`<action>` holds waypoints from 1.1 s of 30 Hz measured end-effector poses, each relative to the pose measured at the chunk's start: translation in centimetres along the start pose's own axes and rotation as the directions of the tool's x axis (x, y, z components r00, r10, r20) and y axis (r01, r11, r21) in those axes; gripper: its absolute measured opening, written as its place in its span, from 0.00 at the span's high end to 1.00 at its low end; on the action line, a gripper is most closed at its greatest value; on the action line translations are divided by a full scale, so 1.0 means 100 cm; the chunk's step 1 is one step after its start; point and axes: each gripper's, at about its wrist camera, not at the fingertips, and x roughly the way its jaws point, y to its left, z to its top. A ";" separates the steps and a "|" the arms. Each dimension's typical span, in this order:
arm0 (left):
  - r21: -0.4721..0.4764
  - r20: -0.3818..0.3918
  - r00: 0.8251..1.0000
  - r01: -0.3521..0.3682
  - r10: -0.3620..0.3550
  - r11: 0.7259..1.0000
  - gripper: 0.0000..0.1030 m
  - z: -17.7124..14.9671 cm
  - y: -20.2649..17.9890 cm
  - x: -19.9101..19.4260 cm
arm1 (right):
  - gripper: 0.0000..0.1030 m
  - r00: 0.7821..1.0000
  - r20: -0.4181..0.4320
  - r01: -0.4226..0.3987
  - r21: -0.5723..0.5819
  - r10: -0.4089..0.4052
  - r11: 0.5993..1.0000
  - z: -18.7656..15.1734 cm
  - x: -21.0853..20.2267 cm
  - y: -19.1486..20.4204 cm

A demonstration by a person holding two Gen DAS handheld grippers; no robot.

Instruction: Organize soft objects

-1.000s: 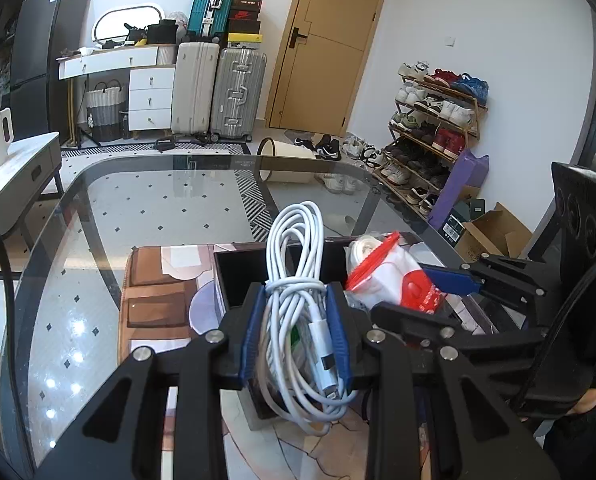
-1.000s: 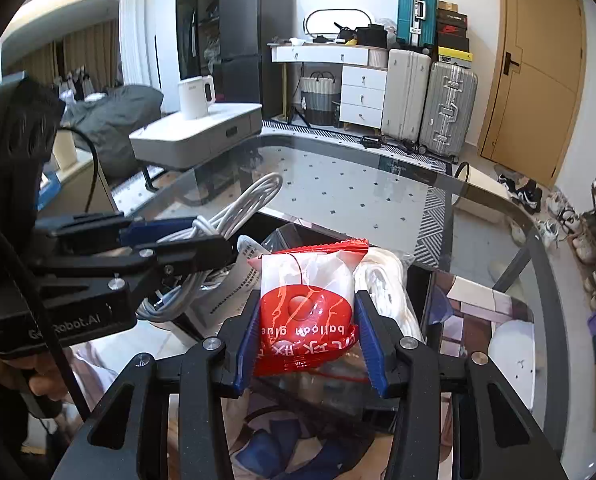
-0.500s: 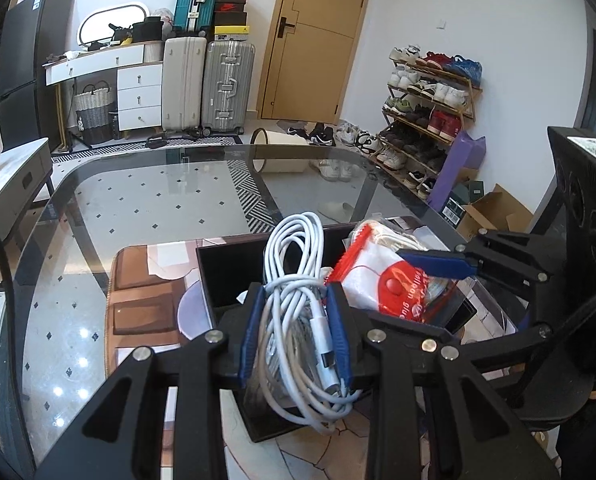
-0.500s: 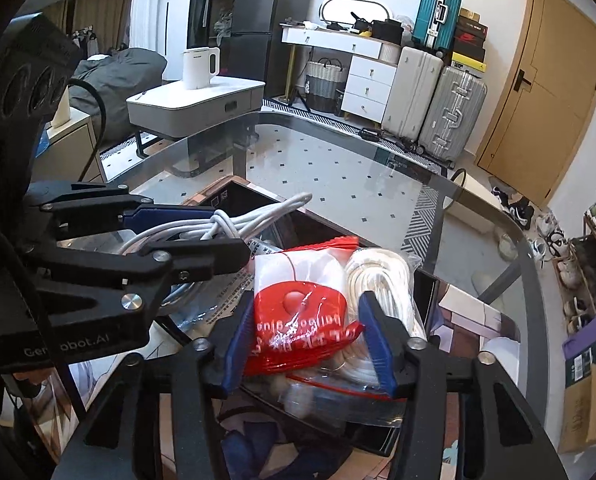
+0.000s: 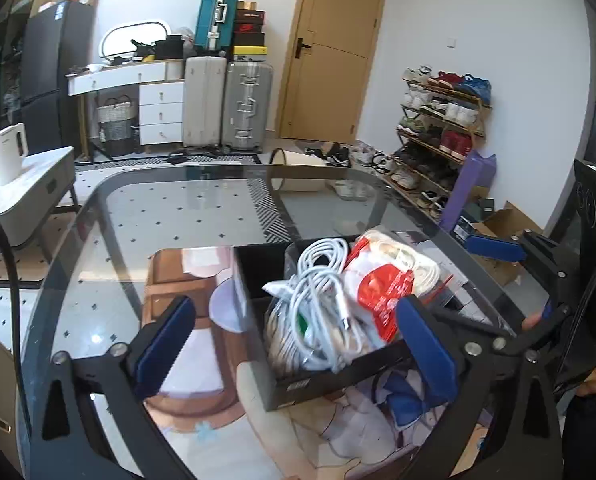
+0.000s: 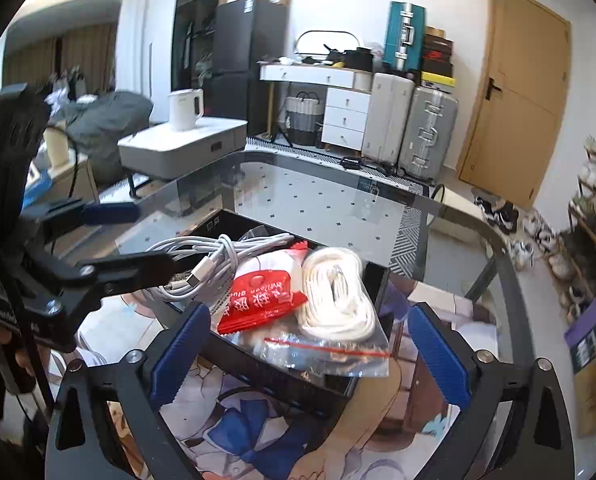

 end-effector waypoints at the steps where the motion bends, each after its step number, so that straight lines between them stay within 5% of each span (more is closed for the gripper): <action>1: 0.001 0.006 1.000 -0.014 0.014 1.000 0.00 -0.003 0.000 -0.002 | 0.01 1.000 0.002 0.001 0.018 -0.001 1.000 -0.003 -0.001 -0.002; 13: -0.010 0.064 0.993 -0.101 0.102 0.995 0.00 -0.025 0.001 -0.011 | 0.01 0.997 0.078 -0.001 0.096 -0.007 0.995 -0.023 -0.014 -0.007; 33: -0.046 0.119 0.984 -0.126 0.131 0.991 0.00 -0.052 0.012 -0.016 | 0.01 0.984 0.178 -0.022 0.119 0.000 0.993 -0.059 -0.027 0.004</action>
